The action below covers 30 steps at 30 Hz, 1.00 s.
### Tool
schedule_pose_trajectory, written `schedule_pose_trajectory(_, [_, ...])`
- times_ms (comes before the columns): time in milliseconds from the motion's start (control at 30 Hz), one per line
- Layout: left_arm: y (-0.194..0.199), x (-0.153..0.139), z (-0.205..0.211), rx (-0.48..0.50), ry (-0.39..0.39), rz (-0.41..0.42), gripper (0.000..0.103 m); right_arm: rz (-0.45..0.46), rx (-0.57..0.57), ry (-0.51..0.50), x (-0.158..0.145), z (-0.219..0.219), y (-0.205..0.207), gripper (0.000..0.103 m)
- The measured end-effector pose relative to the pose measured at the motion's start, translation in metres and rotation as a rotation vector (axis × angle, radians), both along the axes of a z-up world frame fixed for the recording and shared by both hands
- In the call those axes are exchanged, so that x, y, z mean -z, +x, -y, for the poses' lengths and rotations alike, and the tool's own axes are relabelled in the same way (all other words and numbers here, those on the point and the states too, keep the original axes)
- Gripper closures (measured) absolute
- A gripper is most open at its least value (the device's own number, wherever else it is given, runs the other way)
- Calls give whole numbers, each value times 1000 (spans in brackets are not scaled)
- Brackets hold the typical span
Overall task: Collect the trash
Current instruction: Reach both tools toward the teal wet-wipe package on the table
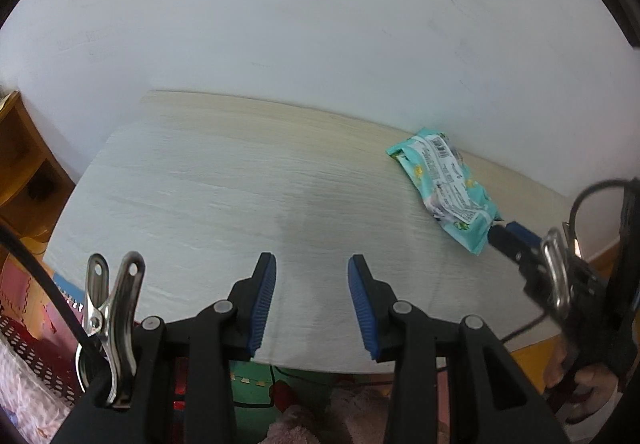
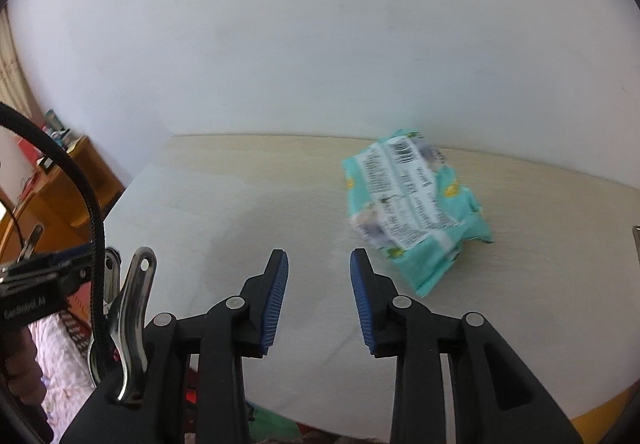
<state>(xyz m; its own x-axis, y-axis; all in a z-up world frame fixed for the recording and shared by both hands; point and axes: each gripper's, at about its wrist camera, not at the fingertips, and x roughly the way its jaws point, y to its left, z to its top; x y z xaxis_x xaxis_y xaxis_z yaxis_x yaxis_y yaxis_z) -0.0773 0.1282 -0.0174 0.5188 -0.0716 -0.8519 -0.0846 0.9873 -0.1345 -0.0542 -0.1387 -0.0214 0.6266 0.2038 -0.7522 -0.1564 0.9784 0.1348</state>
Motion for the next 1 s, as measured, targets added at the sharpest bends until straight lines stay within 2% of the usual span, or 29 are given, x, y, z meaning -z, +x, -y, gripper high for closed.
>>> schedule_pose_trajectory(267, [22,7,12,11,-22,-34,64,-49,31,33,4,37,34,66])
schedule_pose_trajectory(733, [73,28,57,49,-54,-72,64,-98,36,29,23,102,80,66])
schedule_pose_trajectory(1000, [104,54,71,3,-71,-108,64,-145,-3,58,47,125,114,66])
